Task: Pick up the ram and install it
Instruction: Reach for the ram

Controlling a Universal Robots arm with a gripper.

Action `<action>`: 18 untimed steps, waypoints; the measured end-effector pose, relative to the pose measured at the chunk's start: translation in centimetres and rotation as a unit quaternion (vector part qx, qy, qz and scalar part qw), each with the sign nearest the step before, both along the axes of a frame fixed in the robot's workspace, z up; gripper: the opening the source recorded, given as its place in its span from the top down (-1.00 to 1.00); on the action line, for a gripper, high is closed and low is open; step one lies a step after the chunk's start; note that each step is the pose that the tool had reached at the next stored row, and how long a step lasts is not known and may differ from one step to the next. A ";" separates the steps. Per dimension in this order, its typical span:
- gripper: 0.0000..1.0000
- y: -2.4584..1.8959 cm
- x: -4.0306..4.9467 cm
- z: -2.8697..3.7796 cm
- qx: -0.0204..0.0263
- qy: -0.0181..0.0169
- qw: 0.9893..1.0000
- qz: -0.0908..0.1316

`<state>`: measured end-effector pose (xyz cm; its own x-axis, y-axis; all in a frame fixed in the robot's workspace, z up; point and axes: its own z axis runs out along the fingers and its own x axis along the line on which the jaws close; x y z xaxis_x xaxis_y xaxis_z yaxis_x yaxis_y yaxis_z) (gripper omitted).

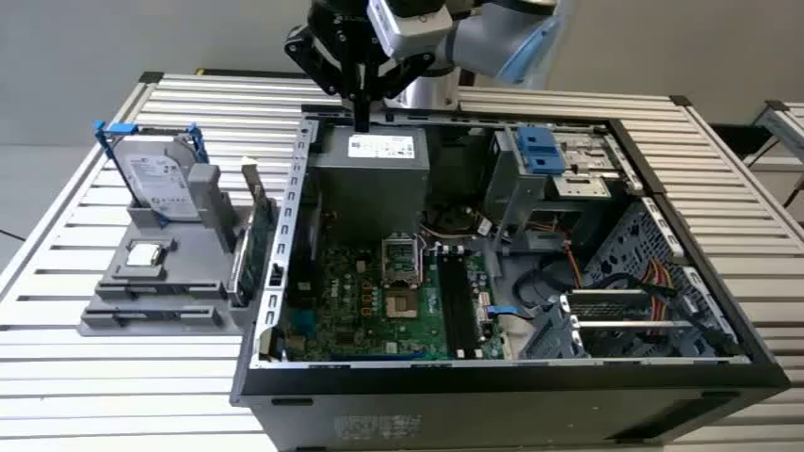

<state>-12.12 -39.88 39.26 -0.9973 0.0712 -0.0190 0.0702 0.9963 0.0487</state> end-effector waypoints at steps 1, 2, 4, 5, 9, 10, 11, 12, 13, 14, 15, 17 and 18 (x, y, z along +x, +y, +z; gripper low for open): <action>1.00 0.00 0.00 0.00 0.000 0.000 1.000 0.000; 1.00 0.00 0.00 0.00 0.000 0.000 1.000 0.000; 1.00 0.00 0.00 0.00 0.000 0.000 1.000 0.000; 1.00 0.00 -0.01 0.00 0.000 0.000 1.000 0.000; 1.00 0.00 -0.21 0.00 0.000 0.000 1.000 0.000; 1.00 0.00 -0.26 0.00 0.000 0.000 1.000 0.000; 1.00 0.00 -0.32 0.00 0.000 0.000 1.000 0.000; 1.00 0.00 -0.39 0.00 0.000 0.000 1.000 0.000; 1.00 0.00 -0.48 0.00 0.000 0.000 1.000 0.000; 1.00 0.00 -0.57 0.00 0.000 0.000 1.000 0.000; 1.00 0.00 -0.65 0.00 0.000 0.000 1.000 0.000; 1.00 0.00 -0.89 0.00 0.000 0.000 1.000 0.000; 1.00 0.00 -0.99 -0.01 0.000 0.000 1.000 0.000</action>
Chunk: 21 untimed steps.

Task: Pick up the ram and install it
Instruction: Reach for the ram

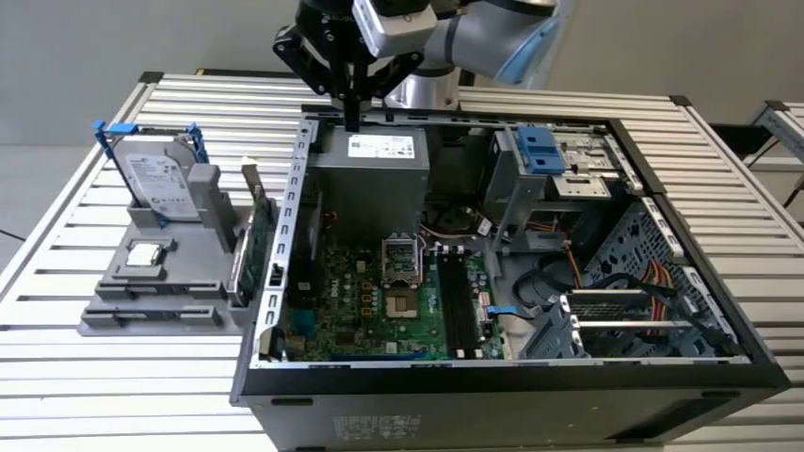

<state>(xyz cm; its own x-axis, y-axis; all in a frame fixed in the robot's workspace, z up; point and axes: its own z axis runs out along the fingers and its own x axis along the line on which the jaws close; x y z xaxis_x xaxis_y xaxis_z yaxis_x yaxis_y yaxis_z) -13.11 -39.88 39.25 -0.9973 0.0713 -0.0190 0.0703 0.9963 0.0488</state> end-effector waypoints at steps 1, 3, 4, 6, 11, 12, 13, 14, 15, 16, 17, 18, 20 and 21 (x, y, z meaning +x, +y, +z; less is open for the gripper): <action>1.00 0.00 -0.11 0.00 0.000 0.000 1.000 0.000; 1.00 0.00 -0.32 0.00 0.000 0.000 1.000 0.000; 1.00 0.00 -0.39 0.00 0.000 0.000 1.000 0.000; 1.00 0.00 -0.48 0.00 0.000 0.000 1.000 0.000; 1.00 0.00 -0.51 0.00 0.000 0.000 1.000 0.000; 1.00 0.00 -0.52 0.00 0.000 0.000 1.000 0.000; 1.00 0.00 -0.57 0.00 0.000 0.000 1.000 0.000; 1.00 -0.01 -0.63 0.00 0.000 0.000 1.000 0.000; 1.00 -0.01 -0.71 0.00 0.000 0.000 1.000 0.000; 1.00 0.00 -0.80 0.00 0.000 0.000 1.000 0.000; 1.00 0.00 -0.92 0.00 0.000 0.000 1.000 0.000; 1.00 0.00 -1.08 0.00 0.000 0.000 1.000 0.000; 1.00 0.00 -1.40 0.00 0.000 0.000 1.000 0.000; 1.00 0.00 -1.57 0.00 0.000 0.000 1.000 0.000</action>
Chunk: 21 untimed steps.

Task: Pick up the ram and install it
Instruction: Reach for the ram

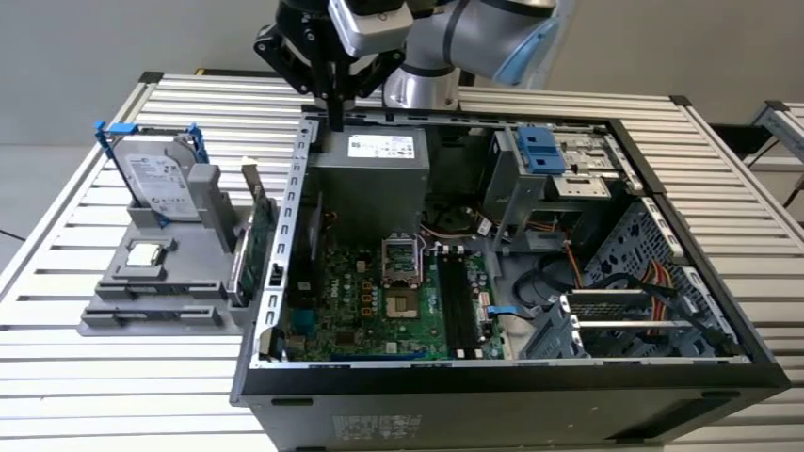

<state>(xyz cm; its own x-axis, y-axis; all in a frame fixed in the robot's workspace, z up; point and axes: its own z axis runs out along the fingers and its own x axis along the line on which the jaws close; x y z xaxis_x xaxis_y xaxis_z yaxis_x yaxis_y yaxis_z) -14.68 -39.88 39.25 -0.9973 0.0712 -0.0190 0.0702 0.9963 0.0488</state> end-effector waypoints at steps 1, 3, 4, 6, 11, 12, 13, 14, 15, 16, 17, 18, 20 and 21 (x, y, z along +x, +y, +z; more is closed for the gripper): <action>1.00 0.00 -0.19 0.01 0.000 0.000 1.000 0.000; 1.00 0.00 -0.56 0.00 0.000 0.000 1.000 0.000; 1.00 0.00 -0.74 0.00 0.000 0.000 1.000 0.000; 1.00 0.00 -1.11 0.00 0.000 0.000 1.000 0.000; 1.00 0.00 -1.97 0.00 0.000 0.000 1.000 0.000; 1.00 0.00 -2.12 0.00 0.000 0.000 1.000 0.000; 1.00 0.00 -2.26 0.00 0.000 0.000 1.000 0.000; 1.00 0.00 -2.40 0.00 0.000 0.000 1.000 0.000; 1.00 0.00 -2.54 0.00 0.000 0.001 1.000 0.000; 1.00 0.00 -2.69 0.00 0.000 0.001 1.000 0.000; 1.00 0.00 -2.83 0.00 0.000 0.001 1.000 0.000; 1.00 0.00 -2.98 0.00 0.000 0.002 1.000 0.000; 1.00 0.00 -3.34 0.00 0.000 0.002 1.000 0.001; 1.00 0.00 -3.53 0.00 0.000 0.002 1.000 0.001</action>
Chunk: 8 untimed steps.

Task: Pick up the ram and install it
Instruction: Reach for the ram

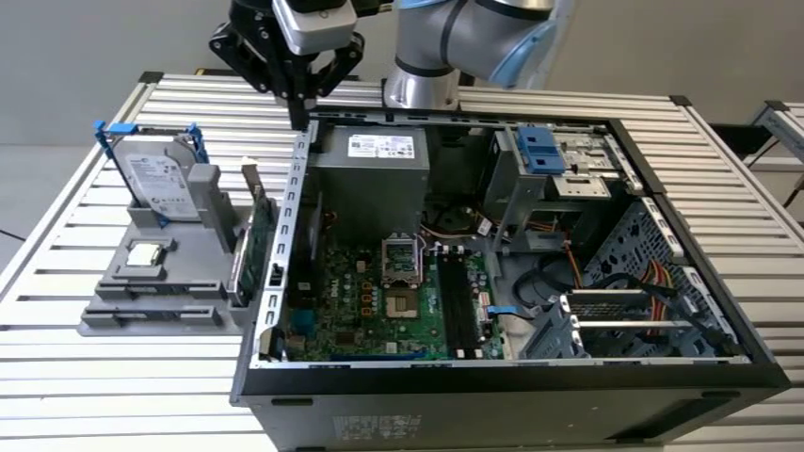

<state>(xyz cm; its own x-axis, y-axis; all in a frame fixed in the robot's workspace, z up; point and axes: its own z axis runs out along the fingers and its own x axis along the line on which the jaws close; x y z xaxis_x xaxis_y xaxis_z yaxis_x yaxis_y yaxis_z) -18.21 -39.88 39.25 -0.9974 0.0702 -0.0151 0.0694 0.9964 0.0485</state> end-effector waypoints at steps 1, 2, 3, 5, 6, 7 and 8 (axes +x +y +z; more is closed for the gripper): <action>1.00 0.00 -0.17 0.00 0.000 0.000 1.000 0.000; 1.00 0.00 -0.33 0.00 0.000 0.000 1.000 0.000; 1.00 0.00 -0.49 0.00 0.000 0.000 1.000 0.000; 1.00 0.00 -0.81 0.00 0.000 0.000 1.000 0.000; 1.00 0.00 -0.98 0.00 0.000 0.000 1.000 0.000; 1.00 0.00 -1.13 0.00 0.000 0.000 1.000 0.000; 1.00 0.00 -1.29 0.00 0.000 0.000 1.000 0.000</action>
